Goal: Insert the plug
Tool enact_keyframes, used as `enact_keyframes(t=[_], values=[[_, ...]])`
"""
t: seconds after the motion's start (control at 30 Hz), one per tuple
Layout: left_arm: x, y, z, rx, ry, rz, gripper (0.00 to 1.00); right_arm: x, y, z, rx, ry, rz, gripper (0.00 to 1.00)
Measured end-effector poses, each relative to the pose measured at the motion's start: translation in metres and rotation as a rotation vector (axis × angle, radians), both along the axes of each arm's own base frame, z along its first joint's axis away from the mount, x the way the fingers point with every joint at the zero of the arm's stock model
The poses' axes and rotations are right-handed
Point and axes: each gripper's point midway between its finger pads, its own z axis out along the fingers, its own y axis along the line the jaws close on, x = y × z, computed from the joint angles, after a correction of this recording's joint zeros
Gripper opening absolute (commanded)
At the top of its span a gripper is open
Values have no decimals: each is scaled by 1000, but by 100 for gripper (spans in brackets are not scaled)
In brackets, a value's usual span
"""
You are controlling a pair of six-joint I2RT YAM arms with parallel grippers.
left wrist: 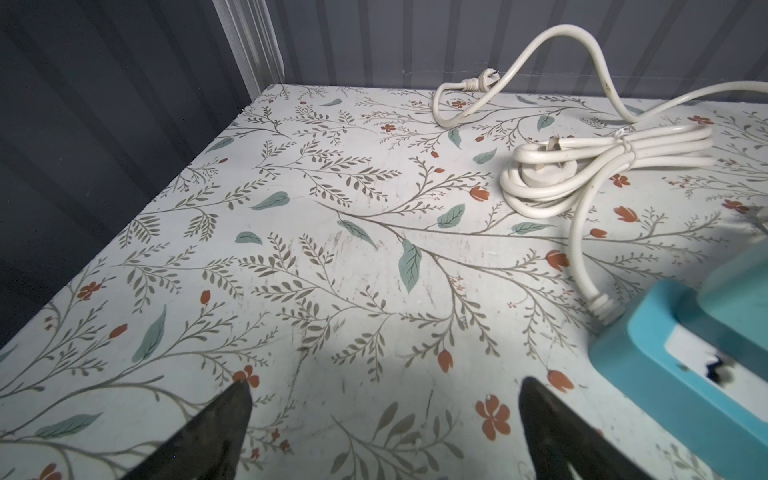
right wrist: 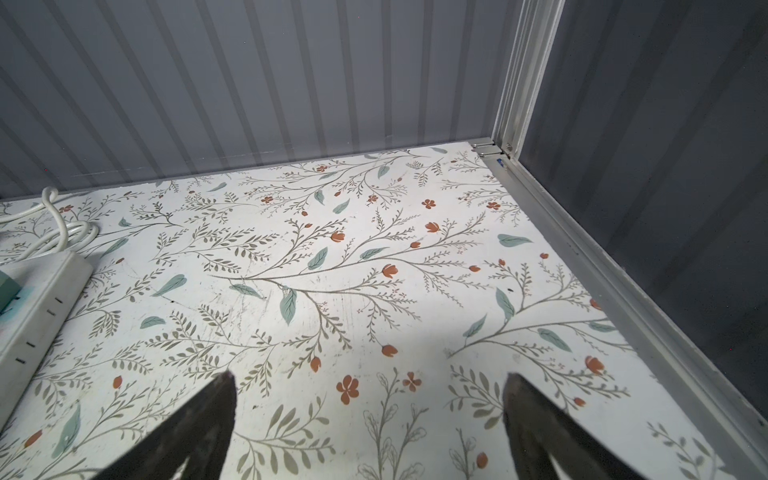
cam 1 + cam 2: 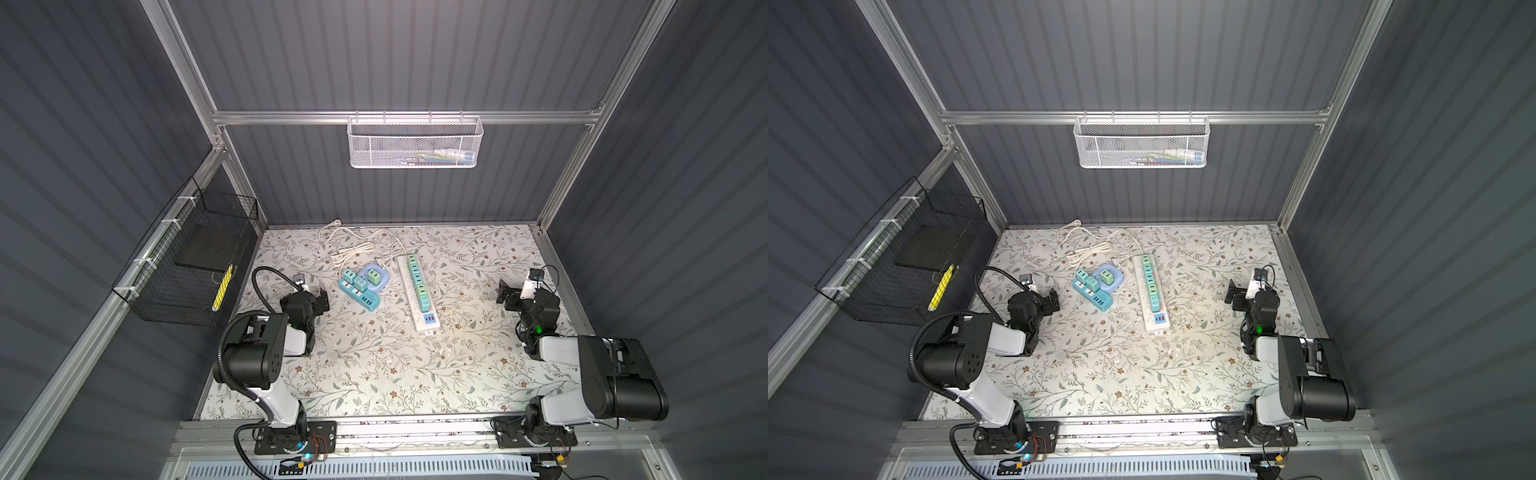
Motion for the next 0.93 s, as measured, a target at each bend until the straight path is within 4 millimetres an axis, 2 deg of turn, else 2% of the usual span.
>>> enact_keyframes(t=[0.63, 0.93], values=[[0, 0, 0, 0, 0, 0, 100, 0, 0, 0, 1, 0, 3, 99], [6, -3, 2, 0, 5, -14, 100, 0, 0, 0, 1, 0, 3, 99]])
